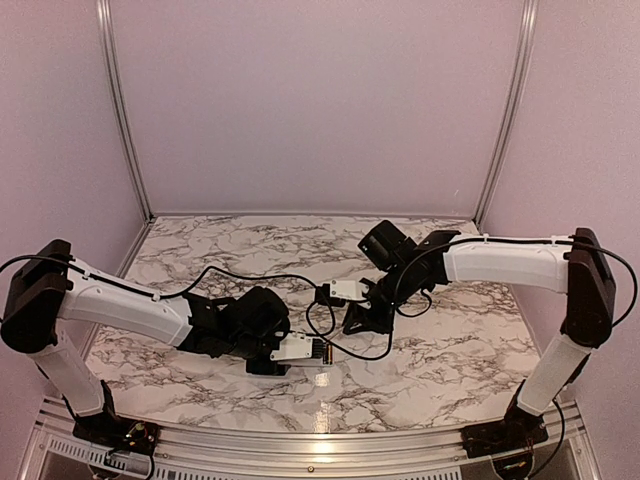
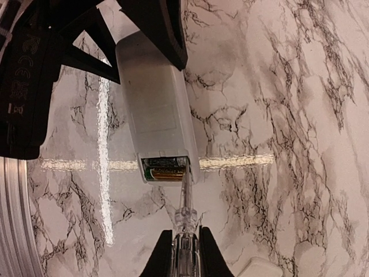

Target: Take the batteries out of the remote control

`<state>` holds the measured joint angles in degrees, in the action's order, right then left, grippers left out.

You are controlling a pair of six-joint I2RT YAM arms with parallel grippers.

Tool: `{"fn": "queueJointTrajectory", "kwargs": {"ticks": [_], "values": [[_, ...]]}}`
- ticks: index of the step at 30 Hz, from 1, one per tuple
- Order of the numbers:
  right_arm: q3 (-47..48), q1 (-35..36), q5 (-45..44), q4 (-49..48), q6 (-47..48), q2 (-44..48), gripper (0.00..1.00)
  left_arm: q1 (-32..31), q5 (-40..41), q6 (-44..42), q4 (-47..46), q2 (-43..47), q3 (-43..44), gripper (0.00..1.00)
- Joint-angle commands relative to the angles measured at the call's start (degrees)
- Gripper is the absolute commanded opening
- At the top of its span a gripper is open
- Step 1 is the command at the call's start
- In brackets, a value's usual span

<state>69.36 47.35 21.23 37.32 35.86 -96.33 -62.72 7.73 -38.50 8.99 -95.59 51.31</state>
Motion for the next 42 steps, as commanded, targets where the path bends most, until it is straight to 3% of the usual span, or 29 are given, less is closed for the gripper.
{"fn": "queueJointTrajectory", "kwargs": {"ticks": [1,42], "values": [[1.20,1.12,3.09,5.54,1.29,-1.34,0.00,0.49,6.61,-1.69,-5.65,1.37,1.09,0.39],[-1.06,1.09,6.39,7.31,-0.07,1.44,0.00,0.49,12.40,-3.16,-9.89,-0.30,1.25,0.38]]}}
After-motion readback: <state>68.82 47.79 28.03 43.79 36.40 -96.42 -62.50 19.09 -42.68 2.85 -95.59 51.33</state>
